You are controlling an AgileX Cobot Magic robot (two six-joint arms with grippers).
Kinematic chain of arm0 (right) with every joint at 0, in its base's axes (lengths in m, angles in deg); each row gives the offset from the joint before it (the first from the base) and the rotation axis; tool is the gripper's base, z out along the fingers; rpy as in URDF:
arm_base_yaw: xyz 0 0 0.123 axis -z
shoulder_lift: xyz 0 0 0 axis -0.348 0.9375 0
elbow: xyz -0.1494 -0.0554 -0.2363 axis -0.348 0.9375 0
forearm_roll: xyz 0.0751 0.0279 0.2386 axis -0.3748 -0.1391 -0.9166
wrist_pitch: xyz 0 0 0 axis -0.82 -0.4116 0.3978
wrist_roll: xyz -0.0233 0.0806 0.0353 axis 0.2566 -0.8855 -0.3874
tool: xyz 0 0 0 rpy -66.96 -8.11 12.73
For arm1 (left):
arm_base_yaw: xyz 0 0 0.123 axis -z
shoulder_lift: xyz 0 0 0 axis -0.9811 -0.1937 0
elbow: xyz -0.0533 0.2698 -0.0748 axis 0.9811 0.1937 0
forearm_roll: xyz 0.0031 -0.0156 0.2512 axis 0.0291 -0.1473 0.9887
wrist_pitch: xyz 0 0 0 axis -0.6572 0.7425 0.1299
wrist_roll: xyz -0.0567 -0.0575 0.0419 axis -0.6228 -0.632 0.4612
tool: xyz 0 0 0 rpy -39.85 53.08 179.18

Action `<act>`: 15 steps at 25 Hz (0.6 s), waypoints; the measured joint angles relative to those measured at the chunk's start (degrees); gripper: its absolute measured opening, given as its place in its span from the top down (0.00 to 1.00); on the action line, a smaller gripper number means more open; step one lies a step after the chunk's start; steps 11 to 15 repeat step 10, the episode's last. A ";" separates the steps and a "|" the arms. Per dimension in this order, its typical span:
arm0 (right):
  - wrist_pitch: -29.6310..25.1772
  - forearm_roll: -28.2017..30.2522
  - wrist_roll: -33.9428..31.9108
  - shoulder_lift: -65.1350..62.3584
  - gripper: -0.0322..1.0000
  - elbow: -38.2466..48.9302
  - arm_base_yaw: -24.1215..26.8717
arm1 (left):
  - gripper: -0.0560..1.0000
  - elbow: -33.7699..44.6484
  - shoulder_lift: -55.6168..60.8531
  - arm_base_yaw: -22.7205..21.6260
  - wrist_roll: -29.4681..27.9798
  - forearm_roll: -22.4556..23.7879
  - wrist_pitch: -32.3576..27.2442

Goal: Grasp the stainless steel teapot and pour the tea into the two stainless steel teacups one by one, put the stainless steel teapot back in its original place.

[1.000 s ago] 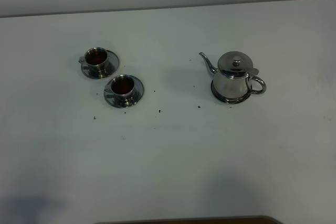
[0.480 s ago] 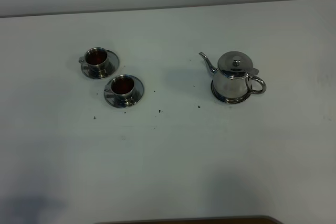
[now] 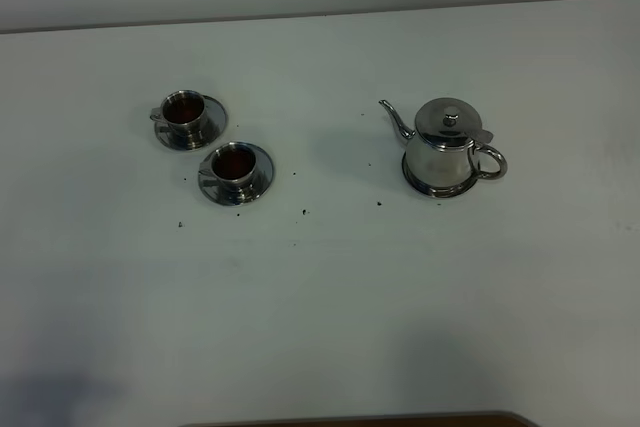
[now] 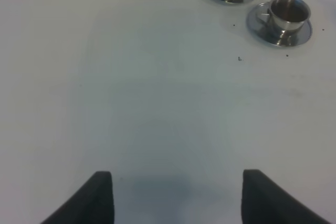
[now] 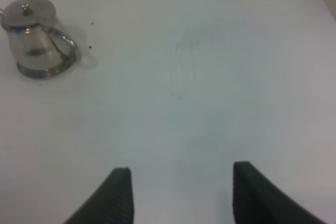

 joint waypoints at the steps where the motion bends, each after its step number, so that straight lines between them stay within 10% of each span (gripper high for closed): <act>1: 0.00 0.00 0.00 0.00 0.55 0.00 0.00 | 0.39 0.00 0.00 0.00 0.00 0.00 0.00; 15: 0.00 0.00 0.00 0.00 0.55 0.00 0.00 | 0.39 0.00 0.00 0.00 0.00 0.00 0.00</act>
